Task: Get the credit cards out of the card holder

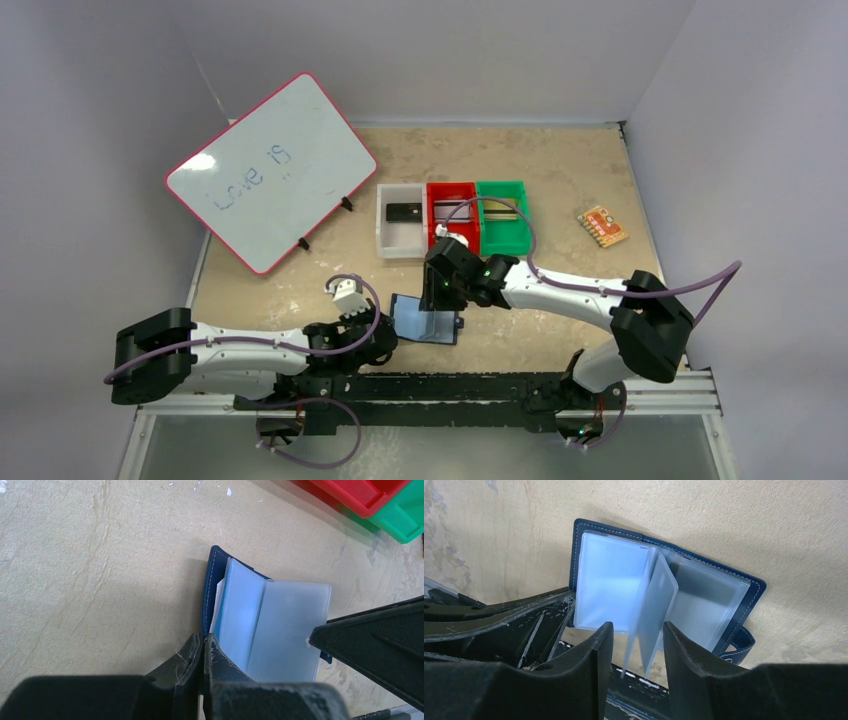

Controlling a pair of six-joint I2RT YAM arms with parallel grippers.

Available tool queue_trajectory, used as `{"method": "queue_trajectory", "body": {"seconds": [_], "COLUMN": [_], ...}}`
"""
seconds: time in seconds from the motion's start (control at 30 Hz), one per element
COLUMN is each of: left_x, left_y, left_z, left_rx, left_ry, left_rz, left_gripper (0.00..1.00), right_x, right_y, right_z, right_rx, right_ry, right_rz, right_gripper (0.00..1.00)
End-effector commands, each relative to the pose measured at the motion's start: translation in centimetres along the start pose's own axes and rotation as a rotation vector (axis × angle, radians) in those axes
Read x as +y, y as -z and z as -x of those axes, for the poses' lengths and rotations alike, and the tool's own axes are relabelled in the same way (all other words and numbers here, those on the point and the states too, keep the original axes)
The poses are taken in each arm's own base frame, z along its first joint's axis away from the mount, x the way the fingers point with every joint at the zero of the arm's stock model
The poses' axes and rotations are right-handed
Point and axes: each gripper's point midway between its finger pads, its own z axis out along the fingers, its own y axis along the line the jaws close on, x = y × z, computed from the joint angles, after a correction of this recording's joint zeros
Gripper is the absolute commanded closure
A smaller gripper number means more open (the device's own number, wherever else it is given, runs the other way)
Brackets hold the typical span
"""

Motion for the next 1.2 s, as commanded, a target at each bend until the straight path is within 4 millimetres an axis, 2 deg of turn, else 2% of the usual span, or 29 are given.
{"method": "queue_trajectory", "body": {"seconds": [0.0,0.2,0.43,0.5,0.8,0.87,0.97,1.03,1.17], "left_x": [-1.7,-1.8,-1.8,-1.7,-1.9,-1.8,-1.8,-1.6,-1.5], "left_y": [0.3,0.2,0.3,0.3,0.1,0.1,0.2,0.3,0.3], "left_z": [0.5,0.5,0.7,0.7,0.4,0.4,0.4,0.5,0.4], "left_rx": [-0.017,-0.018,-0.022,-0.023,-0.016,-0.016,-0.017,-0.017,-0.015], "left_ry": [0.023,0.022,0.019,0.017,0.012,0.012,0.012,0.018,0.022], "left_rz": [-0.032,-0.031,-0.028,-0.028,-0.024,-0.023,-0.023,-0.024,-0.027], "left_gripper": [1.00,1.00,1.00,1.00,1.00,1.00,1.00,1.00,1.00], "right_x": [0.9,0.1,-3.5,-2.9,2.0,2.3,-0.4,-2.9,-4.5], "right_y": [0.4,0.2,0.6,0.7,-0.1,-0.2,-0.4,-0.4,-1.0], "right_z": [0.6,0.5,0.4,0.5,0.3,0.5,0.7,0.0,-1.0], "right_rx": [-0.015,-0.018,-0.057,-0.059,-0.019,-0.020,-0.043,-0.030,0.000], "right_ry": [0.015,0.004,-0.052,-0.039,0.029,0.021,-0.020,-0.042,-0.034], "right_rz": [0.009,-0.028,-0.202,-0.162,0.087,0.088,-0.068,-0.185,-0.242], "right_gripper": [0.55,0.54,0.51,0.50,0.48,0.48,0.47,0.45,0.45]}}
